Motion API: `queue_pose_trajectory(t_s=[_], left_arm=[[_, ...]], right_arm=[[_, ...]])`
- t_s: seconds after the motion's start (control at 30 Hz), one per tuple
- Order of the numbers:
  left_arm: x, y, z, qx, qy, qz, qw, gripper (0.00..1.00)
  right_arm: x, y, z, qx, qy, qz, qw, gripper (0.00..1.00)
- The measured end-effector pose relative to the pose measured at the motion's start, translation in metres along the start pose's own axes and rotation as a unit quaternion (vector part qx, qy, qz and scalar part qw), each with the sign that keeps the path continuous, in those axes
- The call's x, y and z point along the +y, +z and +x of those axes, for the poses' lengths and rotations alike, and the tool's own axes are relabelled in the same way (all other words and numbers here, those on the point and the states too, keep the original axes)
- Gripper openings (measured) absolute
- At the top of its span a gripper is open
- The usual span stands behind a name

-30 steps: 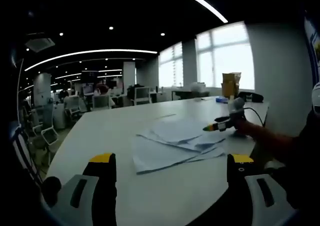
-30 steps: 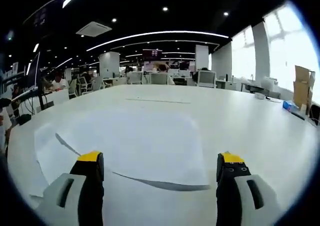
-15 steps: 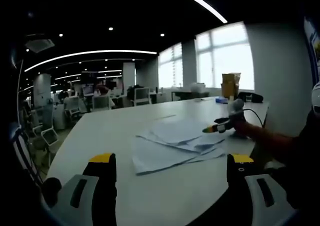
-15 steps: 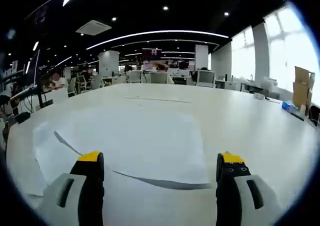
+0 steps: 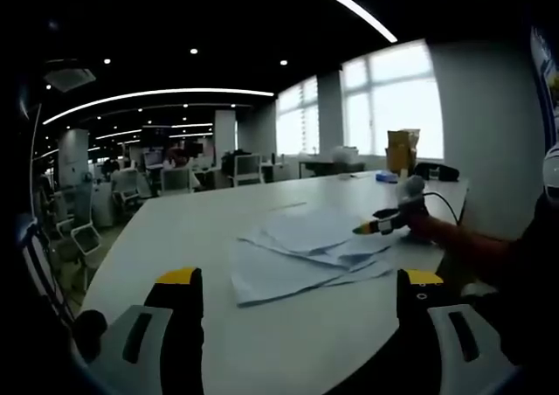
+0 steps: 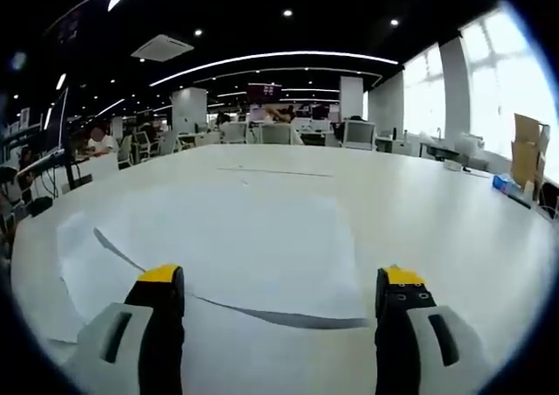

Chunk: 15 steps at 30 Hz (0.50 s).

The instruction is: Organize the stack of printing papers by aligning and flattening the scattered papers on the table

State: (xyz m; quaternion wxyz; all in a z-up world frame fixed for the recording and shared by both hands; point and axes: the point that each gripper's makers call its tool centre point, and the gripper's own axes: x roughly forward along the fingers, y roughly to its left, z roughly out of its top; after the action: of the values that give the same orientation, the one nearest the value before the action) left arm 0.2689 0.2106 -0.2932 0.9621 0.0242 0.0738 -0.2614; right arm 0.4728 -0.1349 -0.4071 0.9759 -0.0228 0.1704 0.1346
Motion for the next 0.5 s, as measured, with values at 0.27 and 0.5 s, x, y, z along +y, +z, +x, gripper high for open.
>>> queue_pose_trajectory(t_s=[0.27, 0.5], left_arm=[[-0.001, -0.001, 0.001, -0.003, -0.007, -0.005, 1.0000, 0.95], [-0.002, -0.002, 0.000, -0.004, -0.008, -0.005, 0.9999, 0.95]], right_arm=[[0.000, -0.007, 0.002, 0.018, -0.007, -0.009, 0.9998, 0.83], [0.002, -0.012, 0.002, 0.030, -0.006, -0.010, 0.9995, 0.80]])
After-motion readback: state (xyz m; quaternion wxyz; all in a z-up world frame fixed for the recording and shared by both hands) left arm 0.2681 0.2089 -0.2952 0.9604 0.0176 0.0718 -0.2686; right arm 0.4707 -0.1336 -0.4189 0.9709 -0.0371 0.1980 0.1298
